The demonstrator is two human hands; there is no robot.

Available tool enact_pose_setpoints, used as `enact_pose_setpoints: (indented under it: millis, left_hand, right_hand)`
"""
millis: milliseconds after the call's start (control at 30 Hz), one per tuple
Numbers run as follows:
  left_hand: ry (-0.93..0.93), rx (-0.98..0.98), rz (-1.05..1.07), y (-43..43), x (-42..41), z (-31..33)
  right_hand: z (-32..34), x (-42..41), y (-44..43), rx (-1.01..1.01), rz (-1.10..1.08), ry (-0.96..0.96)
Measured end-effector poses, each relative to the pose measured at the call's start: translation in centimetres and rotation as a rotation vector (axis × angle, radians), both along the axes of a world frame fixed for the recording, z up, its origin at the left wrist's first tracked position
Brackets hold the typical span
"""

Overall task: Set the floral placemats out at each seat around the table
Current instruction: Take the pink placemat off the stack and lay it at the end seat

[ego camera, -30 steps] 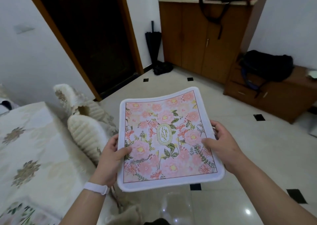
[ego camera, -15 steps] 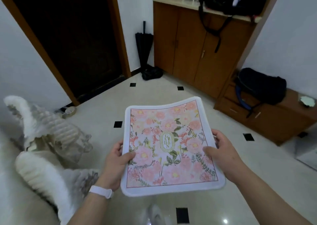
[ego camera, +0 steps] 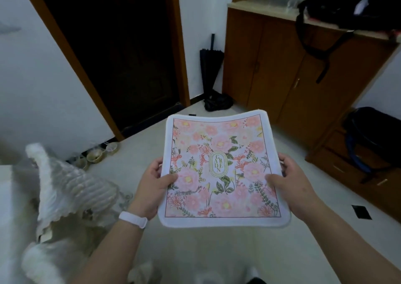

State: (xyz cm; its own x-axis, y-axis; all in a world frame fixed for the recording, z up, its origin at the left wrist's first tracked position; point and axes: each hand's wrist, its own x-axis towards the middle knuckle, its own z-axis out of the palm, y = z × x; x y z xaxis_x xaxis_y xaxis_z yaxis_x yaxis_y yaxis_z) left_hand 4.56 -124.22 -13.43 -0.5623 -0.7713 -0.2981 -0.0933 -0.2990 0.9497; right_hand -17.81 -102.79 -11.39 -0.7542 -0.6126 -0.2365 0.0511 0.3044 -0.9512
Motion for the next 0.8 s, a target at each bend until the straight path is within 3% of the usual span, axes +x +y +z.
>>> enact_pose_setpoints:
  millis: [400, 567, 800]
  left_hand:
    - [-0.052, 0.055, 0.262, -12.2, -10.1, -0.5]
    - [-0.074, -0.032, 0.375, -17.4, -14.8, 1.5]
    - [-0.054, -0.046, 0.548, -22.4, -15.2, 1.8]
  right_hand:
    - [-3.0, -14.9, -19.1, -0.009, 0.279, -0.060]
    - [-1.6, -21.0, -27.5, -0.047, 0.418, -0.067]
    - [-1.6, -22.9, -37.8, -0.048, 0.565, -0.080]
